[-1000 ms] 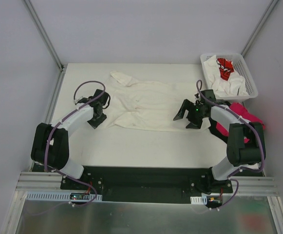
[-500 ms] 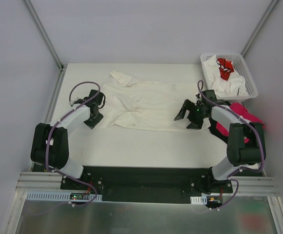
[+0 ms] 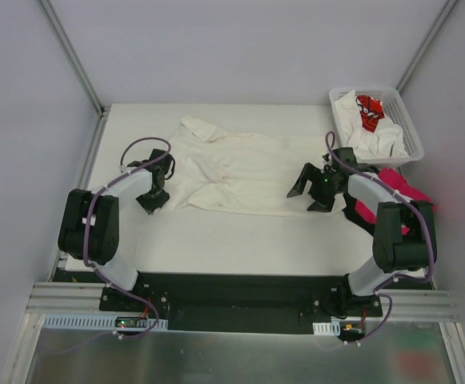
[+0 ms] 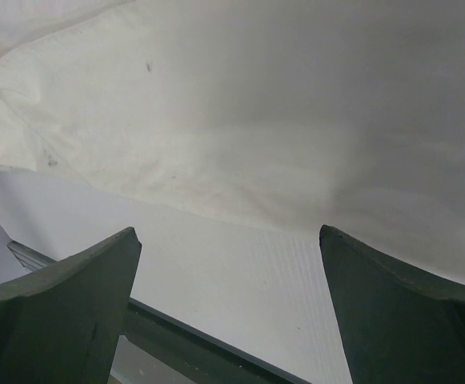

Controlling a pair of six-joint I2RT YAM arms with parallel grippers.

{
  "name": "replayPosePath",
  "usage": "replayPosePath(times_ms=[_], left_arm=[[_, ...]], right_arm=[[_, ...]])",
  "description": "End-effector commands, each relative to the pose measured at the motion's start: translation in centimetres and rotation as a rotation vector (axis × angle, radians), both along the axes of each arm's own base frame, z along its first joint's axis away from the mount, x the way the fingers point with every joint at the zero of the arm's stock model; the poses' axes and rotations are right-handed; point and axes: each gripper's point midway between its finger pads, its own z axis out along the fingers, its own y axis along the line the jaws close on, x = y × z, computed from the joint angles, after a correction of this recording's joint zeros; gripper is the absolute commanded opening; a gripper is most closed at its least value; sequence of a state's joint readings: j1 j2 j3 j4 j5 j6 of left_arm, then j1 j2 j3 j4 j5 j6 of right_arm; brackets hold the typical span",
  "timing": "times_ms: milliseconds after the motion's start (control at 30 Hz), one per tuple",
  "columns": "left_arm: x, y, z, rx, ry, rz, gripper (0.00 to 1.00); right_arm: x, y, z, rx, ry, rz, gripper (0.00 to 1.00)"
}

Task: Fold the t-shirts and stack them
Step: Fold the other side of the tshirt into a rectangle

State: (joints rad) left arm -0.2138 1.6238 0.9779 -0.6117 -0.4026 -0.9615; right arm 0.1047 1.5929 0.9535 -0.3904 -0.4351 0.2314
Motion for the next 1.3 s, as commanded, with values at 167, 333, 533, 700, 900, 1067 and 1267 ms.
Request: replayPosePath(times_ms=[167,333,533,700,900,1067,1267], left_arm=[[0.5,1.0,0.6,0.036,-0.009,0.004,0.37],[0.4,0.9,0.1,0.031,-0.016,0.004,0.35],[0.8,0.9,-0.3,0.033,-0.017,-0.005,0.32],[1.6,0.6,-0.5,0.026,-0.014,-0.024,0.3],[1.9,0.4,-1.2,0.023,-0.007,-0.025,0.11],[1.9,0.5,-1.5,0.028,0.008,-0.038,0.07],[2.2,0.8,-0.5,0.037,-0.021,-0.04,0.07]], right_arm=[[0.2,-0.5,0.6,0.011,-0.017,-0.013,0.97],[0.3,-0.8,1.5,0.021,-0.041,-0.023,0.97],[0.8,-1.0,2.9,0.047,-0.072,-0.037,0.97],[1.0,-1.7,4.3,0.049,-0.095,-0.056,0.97],[1.6,-2.7,5.3,0.029,-0.122,-0.076,0.96],[1.8,-2.5,4.9,0.042,-0.118,-0.069,0.96],[1.7,-2.0,3.0,0.069,-0.063,-0.071,0.96]])
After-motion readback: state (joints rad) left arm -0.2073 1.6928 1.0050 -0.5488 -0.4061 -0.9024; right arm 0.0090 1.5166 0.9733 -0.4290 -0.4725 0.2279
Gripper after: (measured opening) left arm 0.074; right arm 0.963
